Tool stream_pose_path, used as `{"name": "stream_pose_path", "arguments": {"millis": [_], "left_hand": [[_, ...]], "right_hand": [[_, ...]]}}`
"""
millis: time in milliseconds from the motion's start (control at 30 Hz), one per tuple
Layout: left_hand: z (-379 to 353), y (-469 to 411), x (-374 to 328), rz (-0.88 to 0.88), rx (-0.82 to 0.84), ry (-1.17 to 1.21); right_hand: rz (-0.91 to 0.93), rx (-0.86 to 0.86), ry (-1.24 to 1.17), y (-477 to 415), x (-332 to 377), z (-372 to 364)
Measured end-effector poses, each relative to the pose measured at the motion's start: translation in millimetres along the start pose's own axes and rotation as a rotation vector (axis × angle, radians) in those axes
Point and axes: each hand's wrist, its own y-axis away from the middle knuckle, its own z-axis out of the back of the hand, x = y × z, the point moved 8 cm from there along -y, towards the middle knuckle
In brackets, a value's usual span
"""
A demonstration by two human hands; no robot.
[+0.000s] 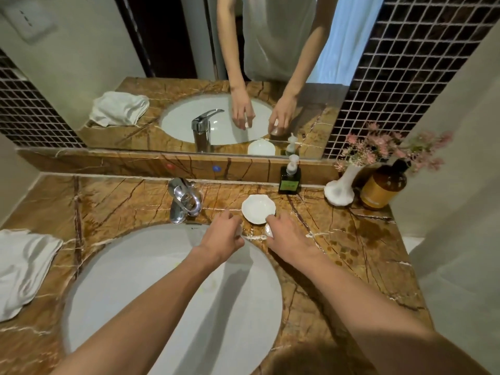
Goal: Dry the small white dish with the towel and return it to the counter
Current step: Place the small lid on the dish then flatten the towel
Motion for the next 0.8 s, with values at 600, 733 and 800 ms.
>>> {"name": "stream_pose_path", "arguments": {"millis": [600,733,800], "left_hand": [[0,-41,28,0.081,-0.023,0.008],[-4,-48,25,0.078,-0.024,0.011],[-7,-52,22,0.072,-0.022,0.007]], "right_hand": [[0.171,0.064,0.159,-92,24,-10],[0.212,0.063,0.184,-93,27,-15],[0.226,0.067,0.176,-94,25,-16]]}}
